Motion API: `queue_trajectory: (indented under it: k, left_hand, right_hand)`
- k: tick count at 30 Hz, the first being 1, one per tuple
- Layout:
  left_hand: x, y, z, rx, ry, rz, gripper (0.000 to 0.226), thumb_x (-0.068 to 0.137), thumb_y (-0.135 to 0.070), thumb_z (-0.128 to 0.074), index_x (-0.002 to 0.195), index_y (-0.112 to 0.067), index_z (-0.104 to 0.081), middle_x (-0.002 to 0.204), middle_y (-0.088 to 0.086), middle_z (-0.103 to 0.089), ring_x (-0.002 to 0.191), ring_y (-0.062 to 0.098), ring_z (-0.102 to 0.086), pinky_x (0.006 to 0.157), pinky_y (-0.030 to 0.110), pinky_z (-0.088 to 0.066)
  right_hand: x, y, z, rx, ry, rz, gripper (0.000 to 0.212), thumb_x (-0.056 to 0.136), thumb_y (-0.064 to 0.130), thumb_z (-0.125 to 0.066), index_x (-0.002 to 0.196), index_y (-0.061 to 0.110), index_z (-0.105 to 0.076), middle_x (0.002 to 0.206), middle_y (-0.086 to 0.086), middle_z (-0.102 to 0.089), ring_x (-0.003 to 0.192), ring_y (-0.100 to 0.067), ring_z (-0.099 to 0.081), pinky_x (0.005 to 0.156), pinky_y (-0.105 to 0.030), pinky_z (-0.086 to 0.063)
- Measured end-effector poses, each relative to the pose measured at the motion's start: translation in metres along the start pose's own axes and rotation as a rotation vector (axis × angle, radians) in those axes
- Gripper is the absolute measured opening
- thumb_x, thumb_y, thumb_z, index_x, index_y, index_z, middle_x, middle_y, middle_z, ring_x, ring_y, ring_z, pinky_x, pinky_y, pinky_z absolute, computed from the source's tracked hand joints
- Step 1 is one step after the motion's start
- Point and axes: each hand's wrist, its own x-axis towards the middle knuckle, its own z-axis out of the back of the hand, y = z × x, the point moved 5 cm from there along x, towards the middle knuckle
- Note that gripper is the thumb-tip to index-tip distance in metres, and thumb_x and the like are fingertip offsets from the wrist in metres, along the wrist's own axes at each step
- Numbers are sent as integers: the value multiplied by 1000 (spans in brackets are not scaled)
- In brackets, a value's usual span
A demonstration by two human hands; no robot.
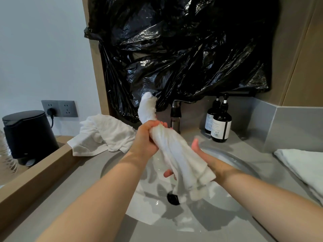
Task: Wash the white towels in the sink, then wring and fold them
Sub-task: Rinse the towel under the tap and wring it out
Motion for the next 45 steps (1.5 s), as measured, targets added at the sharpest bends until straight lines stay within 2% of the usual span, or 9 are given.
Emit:
queue_trajectory:
  k: [5, 7, 12, 18, 22, 31, 35, 40, 45]
  left_hand:
    - [7, 4, 22, 230, -105, -2, 4, 86, -3, -59, 85, -4, -55, 64, 9, -57, 58, 21, -58, 63, 34, -55]
    - [11, 9, 29, 303, -162, -20, 22, 81, -3, -64, 99, -4, -52, 66, 9, -55, 55, 20, -58, 54, 31, -53]
    - [12, 14, 37, 338, -338, -95, 17, 82, 6, -63, 93, -4, -54, 54, 6, -57, 43, 16, -55, 50, 27, -48]
    - [11, 24, 48, 527, -500, -101, 40, 80, -2, -63, 119, -4, -53, 79, 13, -61, 71, 28, -61, 68, 34, -51]
    - [5, 26, 51, 606, -547, -97, 38, 84, -6, -61, 120, -6, -51, 96, 18, -66, 74, 26, -60, 58, 30, -41]
    - [5, 35, 44, 449, -491, -14, 48, 83, -3, -64, 129, -6, -50, 86, 14, -64, 72, 25, -60, 68, 35, -49]
    - [12, 30, 18, 202, -233, -27, 59, 82, -23, -78, 131, -9, -49, 109, 13, -67, 91, 22, -66, 81, 39, -55]
    - [1, 65, 5, 319, -90, 67, 79, 68, -39, -86, 132, -15, -48, 132, 5, -61, 128, 19, -51, 114, 43, -33]
    - [3, 44, 17, 104, -201, 21, 41, 84, -9, -71, 118, 9, -57, 111, 24, -67, 97, 29, -67, 77, 36, -56]
  right_hand:
    - [9, -8, -3, -282, 11, -136, 70, 53, 44, -91, 106, 9, -63, 88, -5, -73, 82, -19, -70, 79, -35, -57]
    - [10, -3, -9, -538, -143, -151, 39, 73, 26, -82, 103, 15, -60, 84, -1, -73, 76, -15, -70, 74, -33, -58]
    - [20, -2, -16, -1098, -581, -98, 32, 72, 31, -73, 97, 22, -56, 86, 3, -62, 73, -16, -61, 57, -25, -44]
    - [27, -9, -13, -1640, -653, 50, 34, 82, 31, -54, 114, 22, -49, 87, 3, -62, 77, -23, -58, 57, -28, -33]
    - [36, -14, -7, -1861, -615, 110, 40, 90, 37, -52, 122, 15, -45, 101, -2, -66, 89, -27, -64, 63, -28, -35]
    - [29, 2, 0, -2018, -650, 148, 37, 90, 33, -53, 122, 16, -47, 103, -2, -66, 92, -27, -64, 65, -28, -36]
    - [7, 33, 10, -1827, -852, 199, 29, 83, 33, -57, 110, 22, -51, 98, -1, -68, 95, -28, -63, 66, -28, -36]
    - [-5, 45, 20, -1757, -911, 123, 28, 79, 37, -61, 98, 21, -47, 94, 0, -65, 89, -23, -59, 62, -29, -33]
    - [4, 46, 6, -1478, -625, 24, 58, 78, 54, -70, 121, 24, -46, 109, 4, -55, 104, -19, -56, 77, -28, -41]
